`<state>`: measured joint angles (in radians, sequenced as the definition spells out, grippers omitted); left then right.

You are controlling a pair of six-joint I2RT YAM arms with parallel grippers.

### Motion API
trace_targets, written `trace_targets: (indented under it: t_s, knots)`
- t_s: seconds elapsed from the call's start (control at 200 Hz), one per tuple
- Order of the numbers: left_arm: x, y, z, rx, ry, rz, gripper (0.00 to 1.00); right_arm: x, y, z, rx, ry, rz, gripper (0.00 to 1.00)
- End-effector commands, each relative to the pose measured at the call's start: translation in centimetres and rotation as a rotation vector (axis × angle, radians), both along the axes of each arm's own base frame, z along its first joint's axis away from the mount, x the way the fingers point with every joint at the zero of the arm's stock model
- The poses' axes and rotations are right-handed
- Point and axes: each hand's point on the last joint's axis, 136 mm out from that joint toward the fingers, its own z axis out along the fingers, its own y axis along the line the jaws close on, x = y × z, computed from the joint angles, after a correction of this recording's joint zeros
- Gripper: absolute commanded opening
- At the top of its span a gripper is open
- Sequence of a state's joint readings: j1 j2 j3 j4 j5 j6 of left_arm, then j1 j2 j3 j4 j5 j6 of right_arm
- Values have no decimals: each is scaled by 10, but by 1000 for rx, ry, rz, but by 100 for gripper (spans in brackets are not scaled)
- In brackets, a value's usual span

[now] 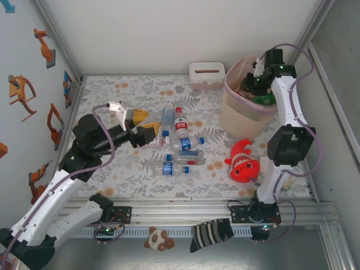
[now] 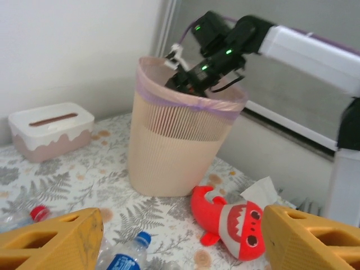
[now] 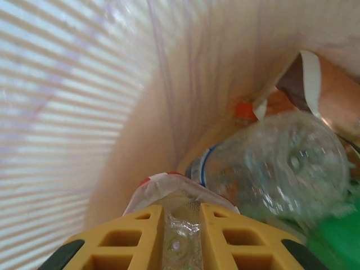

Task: Put the plastic bottles in the bin

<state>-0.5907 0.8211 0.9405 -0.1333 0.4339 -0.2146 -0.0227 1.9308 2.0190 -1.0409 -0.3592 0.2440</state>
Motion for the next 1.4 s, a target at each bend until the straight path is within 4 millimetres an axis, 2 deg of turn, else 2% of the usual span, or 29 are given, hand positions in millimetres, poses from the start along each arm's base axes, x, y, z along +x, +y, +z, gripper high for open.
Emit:
trace_targets:
  t_s: [0.0,0.145,0.31,0.516,0.636,0.976,1.197,1.392]
  knots:
    - [13,6,-11,87,27,73,74,-25,-5,50,-31,-63,-41,24]
    - [36,12,-40,203,126,176,74,-39,-6,86,-26,-146,-62,25]
    - [53,13,-76,317,247,225,74,-59,-8,119,-29,-225,-79,25]
    - [65,15,-122,541,324,209,74,-84,-7,142,-26,-286,-82,25]
    - [68,23,-150,723,323,160,74,-96,-7,148,-30,-305,-79,25]
    - [113,60,-198,964,408,182,73,-116,-7,146,-28,-304,-77,25]
    - [147,71,-227,1026,485,155,74,-123,-5,148,-19,-311,-75,25]
    - [172,68,-245,1031,539,73,78,-128,-4,148,-13,-311,-75,25]
